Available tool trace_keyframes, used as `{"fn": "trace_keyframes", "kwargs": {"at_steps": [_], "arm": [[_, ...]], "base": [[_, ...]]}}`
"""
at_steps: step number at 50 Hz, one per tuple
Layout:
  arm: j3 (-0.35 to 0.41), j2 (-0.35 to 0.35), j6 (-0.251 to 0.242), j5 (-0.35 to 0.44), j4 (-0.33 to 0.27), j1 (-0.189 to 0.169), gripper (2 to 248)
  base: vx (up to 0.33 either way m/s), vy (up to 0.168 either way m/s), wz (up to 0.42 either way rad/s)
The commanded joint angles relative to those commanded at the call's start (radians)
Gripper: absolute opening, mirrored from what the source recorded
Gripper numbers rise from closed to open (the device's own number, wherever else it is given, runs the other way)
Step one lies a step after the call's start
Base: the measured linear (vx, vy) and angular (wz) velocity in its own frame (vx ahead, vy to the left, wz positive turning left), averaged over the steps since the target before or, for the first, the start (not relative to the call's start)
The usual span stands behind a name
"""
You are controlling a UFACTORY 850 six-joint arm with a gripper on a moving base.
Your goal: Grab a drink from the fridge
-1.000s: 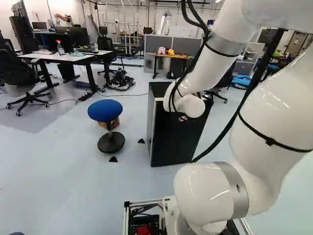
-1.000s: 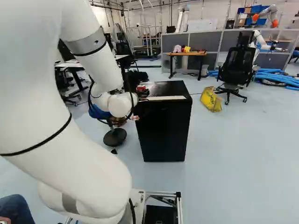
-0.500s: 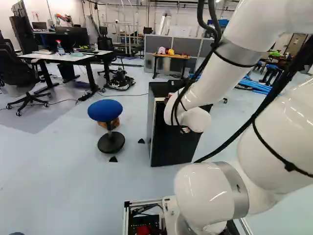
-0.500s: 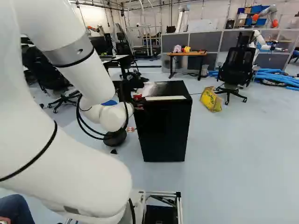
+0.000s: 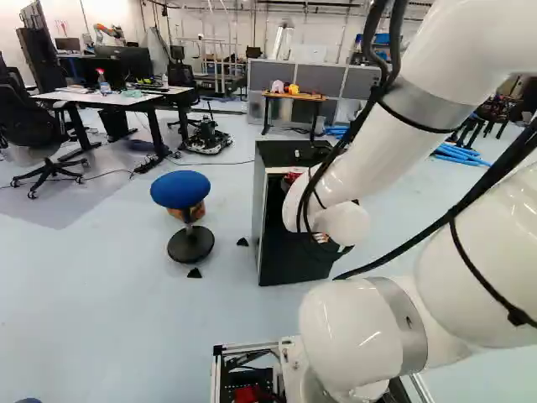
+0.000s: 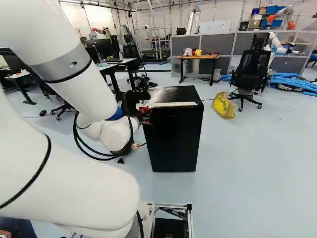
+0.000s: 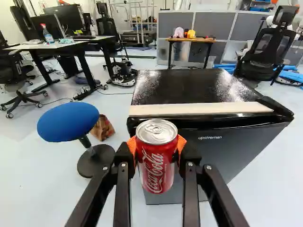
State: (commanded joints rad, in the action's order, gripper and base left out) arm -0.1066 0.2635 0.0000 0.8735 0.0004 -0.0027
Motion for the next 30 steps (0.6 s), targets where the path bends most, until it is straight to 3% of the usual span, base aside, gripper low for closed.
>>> {"fn": "trace_keyframes", "kwargs": {"at_steps": [30], "arm": [[0.019,0.016,0.000,-0.001,0.000,0.003,100]], "base": [[0.000,0.000,0.000]]}}
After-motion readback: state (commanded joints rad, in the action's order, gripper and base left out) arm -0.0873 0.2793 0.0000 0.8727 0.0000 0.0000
